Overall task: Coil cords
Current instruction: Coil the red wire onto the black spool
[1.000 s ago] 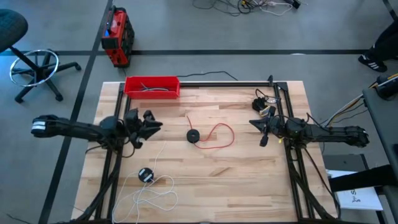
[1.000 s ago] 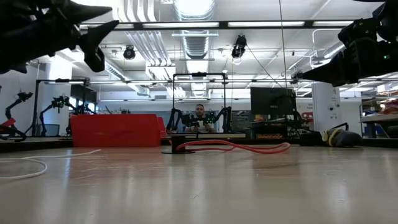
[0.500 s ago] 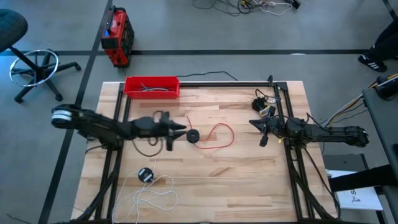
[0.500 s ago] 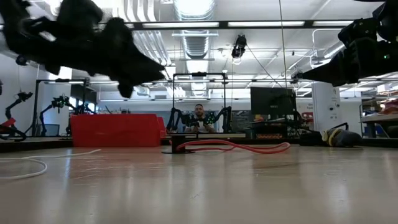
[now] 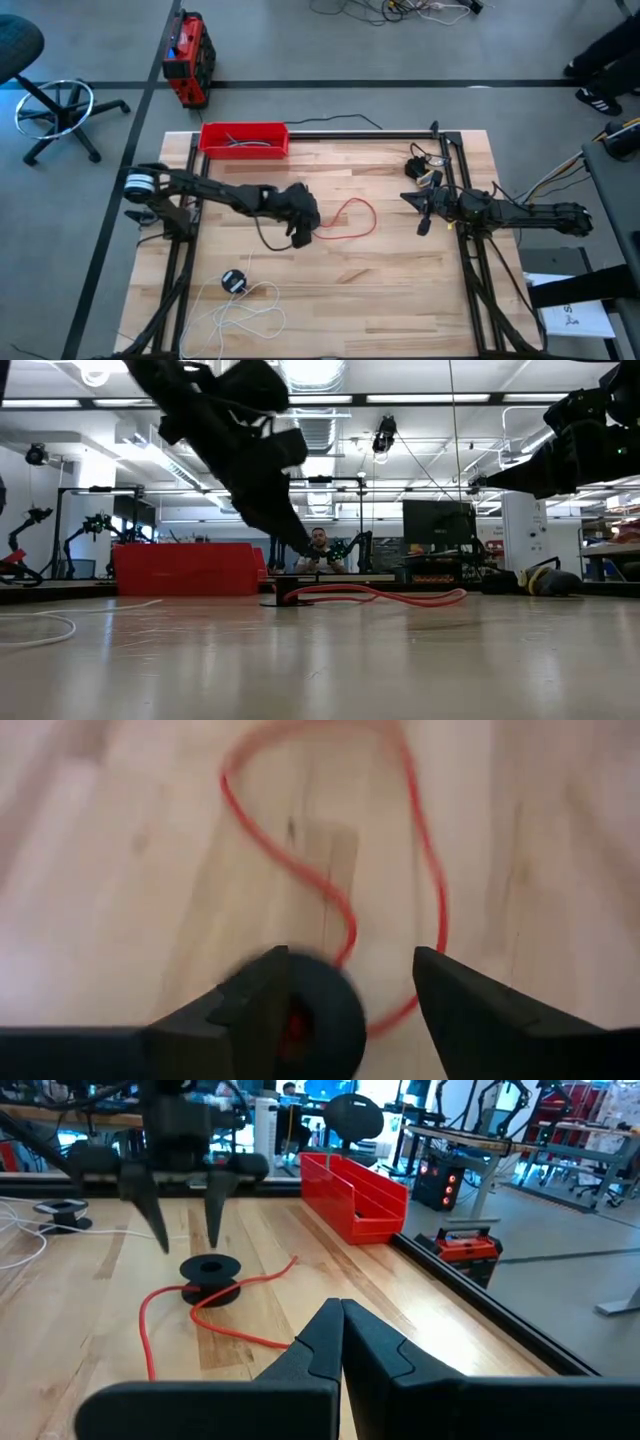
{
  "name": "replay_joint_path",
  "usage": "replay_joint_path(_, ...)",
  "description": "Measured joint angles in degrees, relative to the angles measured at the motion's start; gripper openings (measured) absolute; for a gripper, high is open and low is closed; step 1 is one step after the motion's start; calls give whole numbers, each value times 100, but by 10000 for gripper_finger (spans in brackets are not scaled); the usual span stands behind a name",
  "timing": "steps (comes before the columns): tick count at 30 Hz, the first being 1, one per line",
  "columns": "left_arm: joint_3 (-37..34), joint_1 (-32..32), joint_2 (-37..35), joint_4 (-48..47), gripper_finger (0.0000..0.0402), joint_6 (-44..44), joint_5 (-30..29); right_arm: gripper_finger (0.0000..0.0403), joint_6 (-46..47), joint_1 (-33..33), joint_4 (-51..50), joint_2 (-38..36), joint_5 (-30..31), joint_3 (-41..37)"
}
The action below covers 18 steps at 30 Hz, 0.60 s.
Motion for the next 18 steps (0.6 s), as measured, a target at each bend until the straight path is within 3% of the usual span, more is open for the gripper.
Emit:
replay_joint_path(6, 520, -127, 444, -972, 214, 346, 49, 0, 2, 1, 2, 0, -1, -1)
replay_joint_path(18, 464, -122, 407, -1158, 176, 881, -178, 0, 2, -1, 0, 0, -1, 0)
